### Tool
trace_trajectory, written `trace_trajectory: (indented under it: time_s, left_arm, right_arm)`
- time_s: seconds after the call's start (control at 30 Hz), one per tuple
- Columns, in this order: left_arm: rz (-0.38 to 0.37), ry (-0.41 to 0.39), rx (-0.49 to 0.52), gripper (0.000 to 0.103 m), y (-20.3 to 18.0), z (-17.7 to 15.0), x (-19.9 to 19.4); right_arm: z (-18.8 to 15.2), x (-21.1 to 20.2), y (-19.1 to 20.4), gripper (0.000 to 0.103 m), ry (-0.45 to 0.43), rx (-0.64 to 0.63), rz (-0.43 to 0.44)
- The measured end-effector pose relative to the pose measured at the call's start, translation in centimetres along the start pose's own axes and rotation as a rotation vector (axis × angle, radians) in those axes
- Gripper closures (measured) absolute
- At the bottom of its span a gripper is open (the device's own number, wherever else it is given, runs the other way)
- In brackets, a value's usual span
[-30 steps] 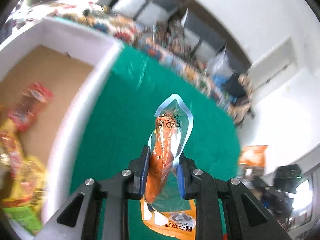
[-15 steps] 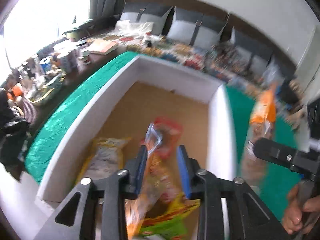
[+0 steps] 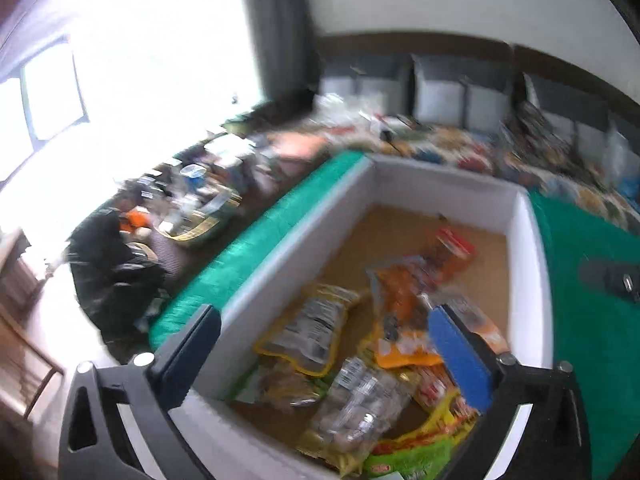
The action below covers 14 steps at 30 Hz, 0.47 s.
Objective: Organize snacks
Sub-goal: 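Carry both bags over the white box and open both tools to drop them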
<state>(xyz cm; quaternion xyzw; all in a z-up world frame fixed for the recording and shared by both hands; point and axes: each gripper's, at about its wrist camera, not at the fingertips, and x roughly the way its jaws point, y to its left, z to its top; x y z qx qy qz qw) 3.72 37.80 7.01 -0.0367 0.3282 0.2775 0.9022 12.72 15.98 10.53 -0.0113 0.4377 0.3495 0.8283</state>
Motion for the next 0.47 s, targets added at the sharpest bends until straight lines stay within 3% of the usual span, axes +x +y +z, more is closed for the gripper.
trace_trajectory:
  time_s: [0.1, 0.27, 0.4, 0.47]
  left_arm:
    - [0.035, -0.026, -0.031, 0.000, 0.3, -0.1, -1.1]
    - [-0.061, 0.065, -0.016, 0.000, 0.1, 0.1, -1.1]
    - [-0.072, 0.197, -0.027, 0.000, 0.0, -0.3, -0.2]
    - [-0.050, 0.209, -0.041, 0.000, 0.3, -0.6, 0.0]
  right_arm:
    - [-0.8, -1.4, 0.7, 0.019, -0.004, -0.039, -0.078]
    - [-1.2, -1.5, 2.2, 0.019, 0.010, -0.058, -0.119]
    - [-1.9, -2.0, 2.8, 0.019, 0.028, -0.065, -0.144]
    - [-2.2, -2.1, 3.2, 0.019, 0.035, -0.064, -0.145]
